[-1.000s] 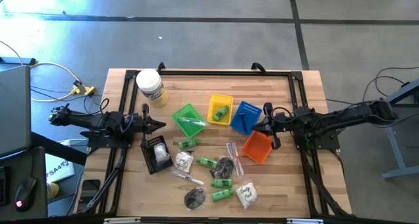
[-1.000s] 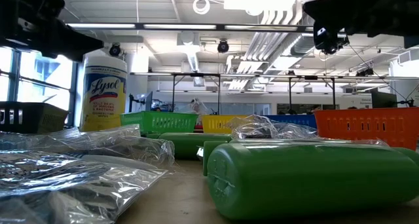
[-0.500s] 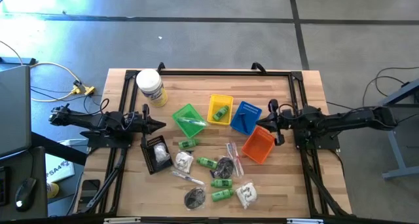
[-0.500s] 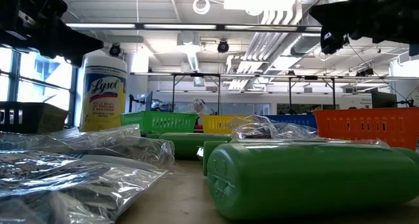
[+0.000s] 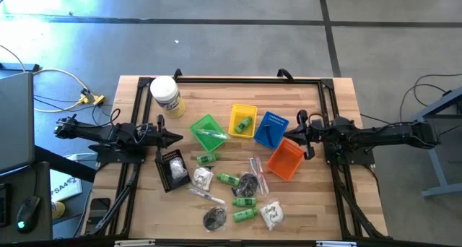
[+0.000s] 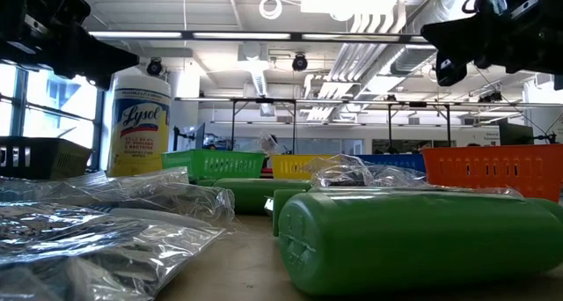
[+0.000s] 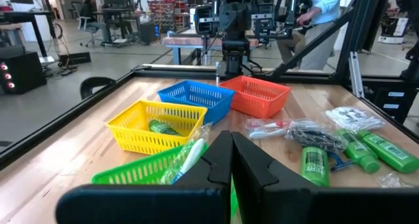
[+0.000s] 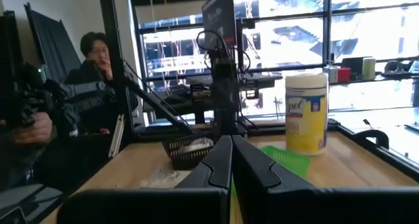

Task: Pick & Place Travel size toiletries
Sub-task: Put the hairbrush into the orange bin

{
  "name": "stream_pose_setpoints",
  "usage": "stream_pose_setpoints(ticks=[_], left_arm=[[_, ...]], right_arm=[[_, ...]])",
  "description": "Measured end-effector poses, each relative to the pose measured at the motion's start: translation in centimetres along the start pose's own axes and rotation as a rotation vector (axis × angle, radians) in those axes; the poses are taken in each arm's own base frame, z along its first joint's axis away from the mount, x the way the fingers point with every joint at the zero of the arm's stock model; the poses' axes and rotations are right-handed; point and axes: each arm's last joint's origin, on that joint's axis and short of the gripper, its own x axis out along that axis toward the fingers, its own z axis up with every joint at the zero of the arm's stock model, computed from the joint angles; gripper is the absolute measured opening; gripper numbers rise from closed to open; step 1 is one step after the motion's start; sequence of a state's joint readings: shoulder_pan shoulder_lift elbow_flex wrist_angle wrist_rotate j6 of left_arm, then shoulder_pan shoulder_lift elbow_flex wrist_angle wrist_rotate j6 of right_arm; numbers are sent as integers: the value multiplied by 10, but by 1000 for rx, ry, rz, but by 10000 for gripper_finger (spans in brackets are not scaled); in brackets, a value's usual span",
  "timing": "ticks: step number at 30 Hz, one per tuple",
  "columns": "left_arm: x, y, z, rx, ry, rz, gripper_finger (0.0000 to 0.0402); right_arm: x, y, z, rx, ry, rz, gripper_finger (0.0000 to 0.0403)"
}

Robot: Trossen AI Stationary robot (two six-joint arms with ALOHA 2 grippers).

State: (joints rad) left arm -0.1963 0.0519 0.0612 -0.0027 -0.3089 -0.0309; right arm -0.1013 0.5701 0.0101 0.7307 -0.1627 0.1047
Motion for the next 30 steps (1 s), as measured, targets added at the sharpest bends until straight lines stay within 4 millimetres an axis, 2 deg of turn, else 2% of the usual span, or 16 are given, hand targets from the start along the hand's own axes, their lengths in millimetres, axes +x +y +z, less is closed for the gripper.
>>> stream_pose_setpoints(ticks=[10,23,30], left_arm=[[0,3,0,6,-4,107,0],[0,3,-1,30,7,111,0],[0,2,-2,9,21,86,0]], right_arm=[[0,-2,-11,12,100,-52,3],[2,-7,-17,9,140,-175,3],[2,-7,-17,18,140,-175,3]])
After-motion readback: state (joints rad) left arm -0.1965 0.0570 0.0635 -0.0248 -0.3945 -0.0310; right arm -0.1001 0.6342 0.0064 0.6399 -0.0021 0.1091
